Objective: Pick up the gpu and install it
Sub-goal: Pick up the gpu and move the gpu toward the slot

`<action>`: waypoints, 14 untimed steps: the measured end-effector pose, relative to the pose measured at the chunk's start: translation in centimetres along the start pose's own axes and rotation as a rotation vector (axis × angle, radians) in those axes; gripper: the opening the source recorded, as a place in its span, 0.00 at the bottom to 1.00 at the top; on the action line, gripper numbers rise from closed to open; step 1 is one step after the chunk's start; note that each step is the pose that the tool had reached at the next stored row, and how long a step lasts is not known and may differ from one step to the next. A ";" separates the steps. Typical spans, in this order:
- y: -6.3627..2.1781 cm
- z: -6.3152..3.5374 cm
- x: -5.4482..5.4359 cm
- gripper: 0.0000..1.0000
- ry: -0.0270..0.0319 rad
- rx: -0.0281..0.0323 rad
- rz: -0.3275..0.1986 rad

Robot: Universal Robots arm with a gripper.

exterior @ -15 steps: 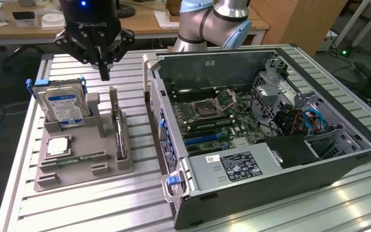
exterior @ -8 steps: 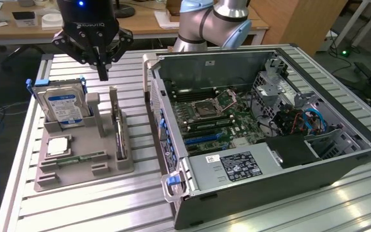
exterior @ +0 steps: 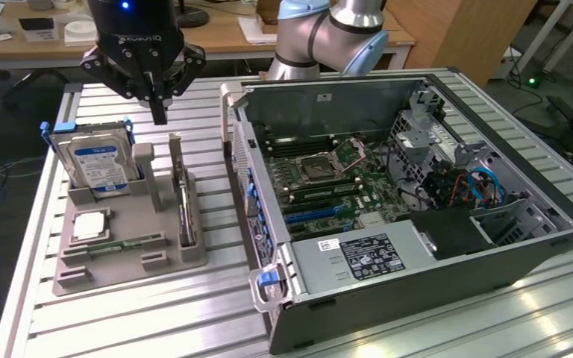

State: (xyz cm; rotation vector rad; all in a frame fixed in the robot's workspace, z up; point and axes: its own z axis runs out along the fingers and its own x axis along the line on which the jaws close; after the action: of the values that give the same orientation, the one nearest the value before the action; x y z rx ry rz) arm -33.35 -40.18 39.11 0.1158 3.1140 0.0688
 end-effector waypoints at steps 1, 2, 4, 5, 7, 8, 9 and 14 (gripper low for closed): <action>0.00 0.00 0.0 0.11 0.0000 -0.0001 0.000; 0.00 0.00 0.0 0.11 0.0000 0.0000 0.000; 0.00 0.00 0.0 0.11 -0.0001 0.0000 0.000; 0.00 0.00 0.0 0.17 0.0000 0.0000 0.000; 0.00 0.00 0.0 0.17 0.0000 0.0000 0.000; 0.00 0.00 0.0 0.24 -0.0001 0.0000 0.000; 0.00 0.00 0.0 0.29 0.0000 0.0000 0.000; 0.00 0.02 0.0 0.53 -0.0001 0.0000 0.000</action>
State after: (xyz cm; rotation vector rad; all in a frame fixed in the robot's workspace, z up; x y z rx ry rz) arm -33.39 -40.18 39.09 0.1158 3.1139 0.0688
